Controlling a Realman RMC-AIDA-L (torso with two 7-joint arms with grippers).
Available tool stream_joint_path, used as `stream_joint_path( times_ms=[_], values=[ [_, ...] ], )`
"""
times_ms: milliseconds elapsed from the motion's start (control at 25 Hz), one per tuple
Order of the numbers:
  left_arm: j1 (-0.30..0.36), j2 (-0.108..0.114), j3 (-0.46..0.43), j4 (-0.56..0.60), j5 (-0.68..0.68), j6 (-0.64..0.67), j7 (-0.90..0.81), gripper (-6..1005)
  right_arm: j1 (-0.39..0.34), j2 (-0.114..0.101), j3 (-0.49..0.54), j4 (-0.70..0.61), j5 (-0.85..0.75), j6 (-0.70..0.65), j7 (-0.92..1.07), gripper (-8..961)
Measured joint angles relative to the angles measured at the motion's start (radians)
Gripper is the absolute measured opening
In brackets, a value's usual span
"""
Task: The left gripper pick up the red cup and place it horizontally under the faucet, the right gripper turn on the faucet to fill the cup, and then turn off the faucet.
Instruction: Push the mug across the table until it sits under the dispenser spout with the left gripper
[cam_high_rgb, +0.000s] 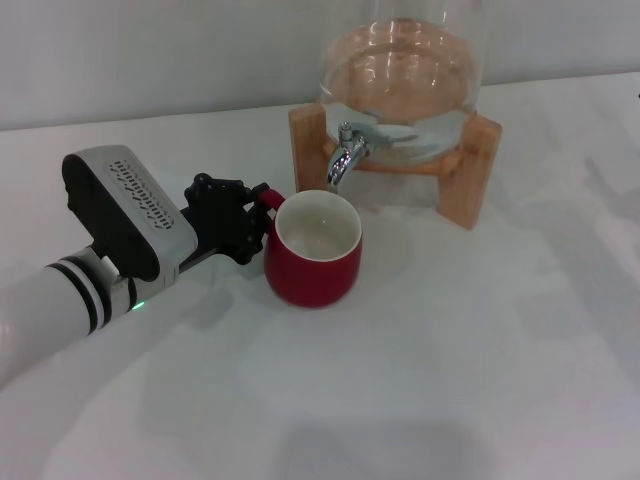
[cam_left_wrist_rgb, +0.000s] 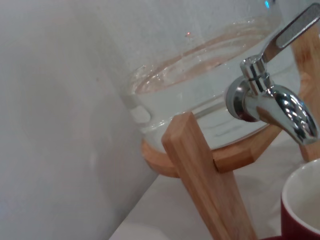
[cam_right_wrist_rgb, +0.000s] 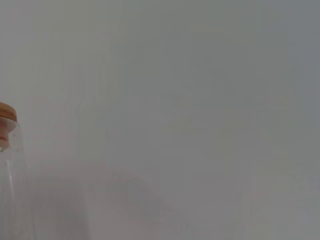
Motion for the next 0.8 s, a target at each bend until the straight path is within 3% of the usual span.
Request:
stream_joint_path(
  times_ms=[800],
  values=[
    [0.003, 0.0, 0.006, 0.005, -0.002, -0.022, -0.008, 92, 0.002, 0.0, -0.001, 0.003, -0.006, -0.003, 0.002, 873]
  ],
)
